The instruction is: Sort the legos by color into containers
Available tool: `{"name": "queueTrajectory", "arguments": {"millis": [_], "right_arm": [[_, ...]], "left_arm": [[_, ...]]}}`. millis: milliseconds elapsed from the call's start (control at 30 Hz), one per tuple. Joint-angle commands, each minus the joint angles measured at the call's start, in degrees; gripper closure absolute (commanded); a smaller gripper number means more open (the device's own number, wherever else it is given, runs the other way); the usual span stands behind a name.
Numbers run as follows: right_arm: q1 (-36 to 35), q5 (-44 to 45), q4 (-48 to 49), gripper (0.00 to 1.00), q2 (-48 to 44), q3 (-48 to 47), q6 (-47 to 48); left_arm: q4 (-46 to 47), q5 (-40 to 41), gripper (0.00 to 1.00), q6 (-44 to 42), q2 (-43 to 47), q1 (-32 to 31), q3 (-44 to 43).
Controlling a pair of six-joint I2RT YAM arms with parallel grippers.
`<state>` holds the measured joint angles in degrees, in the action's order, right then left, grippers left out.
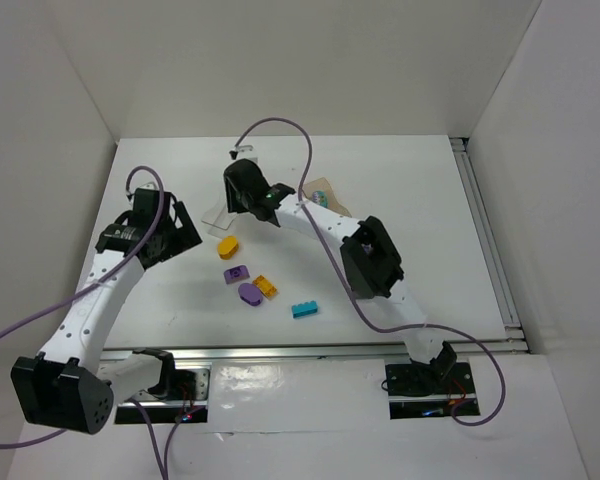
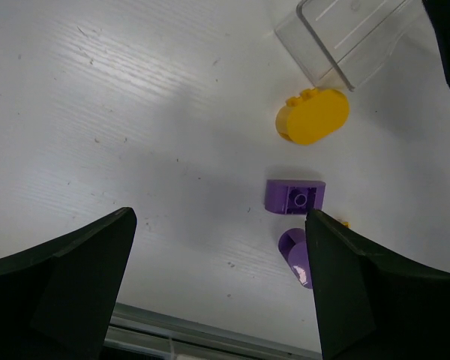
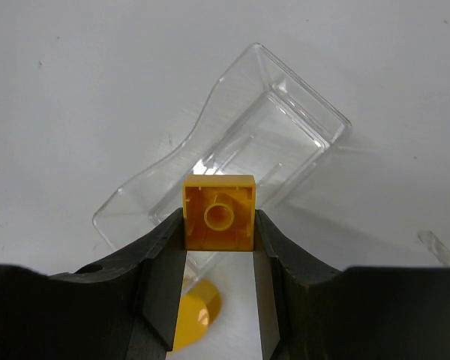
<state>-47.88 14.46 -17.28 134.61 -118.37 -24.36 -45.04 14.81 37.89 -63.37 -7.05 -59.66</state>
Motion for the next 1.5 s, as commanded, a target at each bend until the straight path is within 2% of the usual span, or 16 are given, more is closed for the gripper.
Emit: {"name": "queueTrajectory", "arguments": {"millis": [0,33,100,167,300,367,433,500,600,700,800,933,1200,1333,1367,1467], "right_arm": [[-0.4,-1.5,-4.2,0.61,5.5,-11.1,2.6],[-0.4,-1.5,-5.0,0.46,6.6,-13.3,2.6],[-0.4,-2.1,-6.3,0.25,8.1,-17.2,3.1],[0.1,-1.5,-5.8,0.19,6.6,-16.0,3.1],[0.8,0.0,-0.6,0.17,-6.5,0.1,3.1],[1.3,1.5,2.2,0.17,-12.6,7.1,2.3],[1.8,4.9,5.1,0.17,-22.9,19.0,1.5],[2.4,8.0,6.5,0.16,-32.9,30.7,0.4],[3.8,8.8,6.5,0.15,-41.2,42.3,-2.0],[5.9,8.8,4.0,0.1,-51.6,49.2,-3.4],[6.4,9.4,1.0,0.06,-56.5,52.7,-4.1],[6.4,10.0,-1.3,0.04,-62.7,56.8,-6.9],[6.4,9.3,-3.7,0.04,-64.5,57.6,-8.1],[6.4,9.3,-4.3,0.04,-64.5,57.6,-8.1],[6.4,9.8,-4.3,0.04,-64.5,57.6,-8.1],[6.4,9.8,-4.3,0.04,-64.5,57.6,-8.1]], "left_arm": [[2.4,-4.3,0.0,-0.3,-1.9,0.2,1.8],[3.2,-5.0,0.0,-0.3,-3.0,0.2,2.3],[4.6,-7.0,0.0,-0.9,-3.8,0.2,3.0],[5.7,-7.5,0.0,-1.9,-3.8,0.2,3.6],[9.3,-8.9,0.0,-3.0,-3.8,0.2,6.0],[12.6,-9.8,0.07,-3.0,-4.5,-0.6,6.7],[14.4,-10.5,0.12,-3.5,-7.6,-3.6,7.4],[15.1,-9.1,0.12,-3.5,-10.9,-5.6,5.8],[15.8,-6.2,0.12,-3.5,-17.0,-8.5,3.6],[15.8,-0.8,0.07,-4.1,-21.4,-10.3,1.2],[15.2,3.9,0.0,-5.6,-25.8,-11.0,-1.6],[15.2,6.5,0.0,-6.8,-31.5,-12.7,-5.1],[19.5,6.8,0.06,-7.3,-38.5,-14.9,-7.7],[20.6,6.1,0.21,-6.8,-39.1,-16.7,-7.7],[20.6,5.3,0.3,-6.3,-39.1,-16.7,-7.7],[20.6,4.2,0.44,-6.2,-39.1,-18.0,-7.7]]}}
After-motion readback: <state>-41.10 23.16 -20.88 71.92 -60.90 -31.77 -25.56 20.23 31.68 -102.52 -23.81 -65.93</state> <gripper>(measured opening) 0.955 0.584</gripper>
